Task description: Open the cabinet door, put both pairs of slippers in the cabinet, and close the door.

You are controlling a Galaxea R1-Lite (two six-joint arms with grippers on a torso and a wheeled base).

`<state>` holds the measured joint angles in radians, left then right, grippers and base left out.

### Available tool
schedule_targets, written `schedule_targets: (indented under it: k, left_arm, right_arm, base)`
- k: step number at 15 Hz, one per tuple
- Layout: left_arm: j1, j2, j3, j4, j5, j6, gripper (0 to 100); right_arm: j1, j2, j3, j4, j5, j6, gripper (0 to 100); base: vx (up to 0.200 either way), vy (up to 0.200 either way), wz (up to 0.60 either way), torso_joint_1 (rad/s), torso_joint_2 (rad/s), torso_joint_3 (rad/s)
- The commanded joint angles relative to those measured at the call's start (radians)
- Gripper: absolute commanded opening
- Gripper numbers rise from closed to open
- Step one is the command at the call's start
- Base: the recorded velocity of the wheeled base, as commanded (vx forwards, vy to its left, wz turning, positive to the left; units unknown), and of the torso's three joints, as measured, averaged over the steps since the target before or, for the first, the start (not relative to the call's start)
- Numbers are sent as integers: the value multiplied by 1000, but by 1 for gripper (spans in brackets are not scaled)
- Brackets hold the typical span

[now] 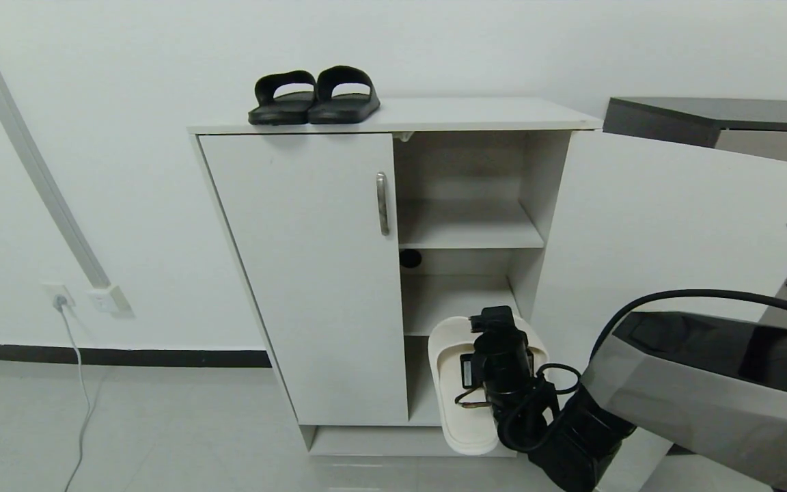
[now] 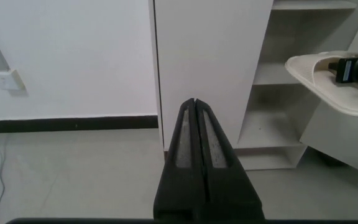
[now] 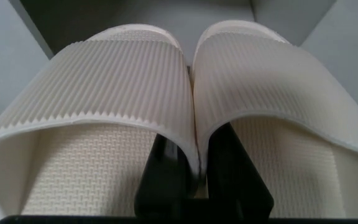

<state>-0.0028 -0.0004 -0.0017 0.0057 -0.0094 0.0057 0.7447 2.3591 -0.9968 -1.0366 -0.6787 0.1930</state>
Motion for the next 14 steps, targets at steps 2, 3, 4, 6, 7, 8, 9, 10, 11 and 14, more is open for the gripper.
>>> schedule_targets:
  k: [2, 3, 4, 6, 7, 8, 9, 10, 11, 14]
  left_arm:
    - [0, 2, 0, 2, 0, 0, 0]
    - [0, 2, 0, 0, 0, 0, 0]
    - [1, 2, 0, 0, 0, 0, 0]
    - [0, 2, 0, 0, 0, 0, 0]
    - [1, 2, 0, 0, 0, 0, 0]
    - [0, 2, 0, 0, 0, 0, 0]
    - [0, 2, 0, 0, 2, 0, 0]
    - [0, 2, 0, 0, 2, 0, 0]
    - [0, 2, 0, 0, 2, 0, 0]
    - [1, 2, 0, 0, 2, -3, 0]
  right_arm:
    - [-1, 20, -19, 0, 1, 0, 0]
    - [-1, 20, -20, 1, 1, 0, 0]
    - [-1, 23, -22, 1, 1, 0, 0]
    - [-1, 35, -31, 0, 2, 2, 0]
    - [-1, 40, -34, 0, 8, 3, 0]
    - [-2, 49, -34, -13, 34, 8, 0]
    - [-5, 63, -32, -43, 36, 3, 0]
    - [-10, 89, -37, -91, 28, -7, 0]
    - [-15, 112, -36, -149, 28, -37, 0]
    - [-31, 160, -42, -283, 27, -118, 0]
  base:
    - [0, 0, 0, -2, 2, -198]
    - [0, 0, 0, 7, 7, -193]
    - [0, 0, 0, 2, 2, -193]
    - [0, 0, 0, 7, 5, -195]
    - [0, 0, 0, -2, 2, -207]
    - [0, 0, 0, 2, 2, -203]
    - [0, 0, 0, 7, 2, -198]
    - [0, 0, 0, 7, 2, -115]
    - [0, 0, 0, 2, 2, -56]
    - [0, 0, 0, 0, 0, 0]
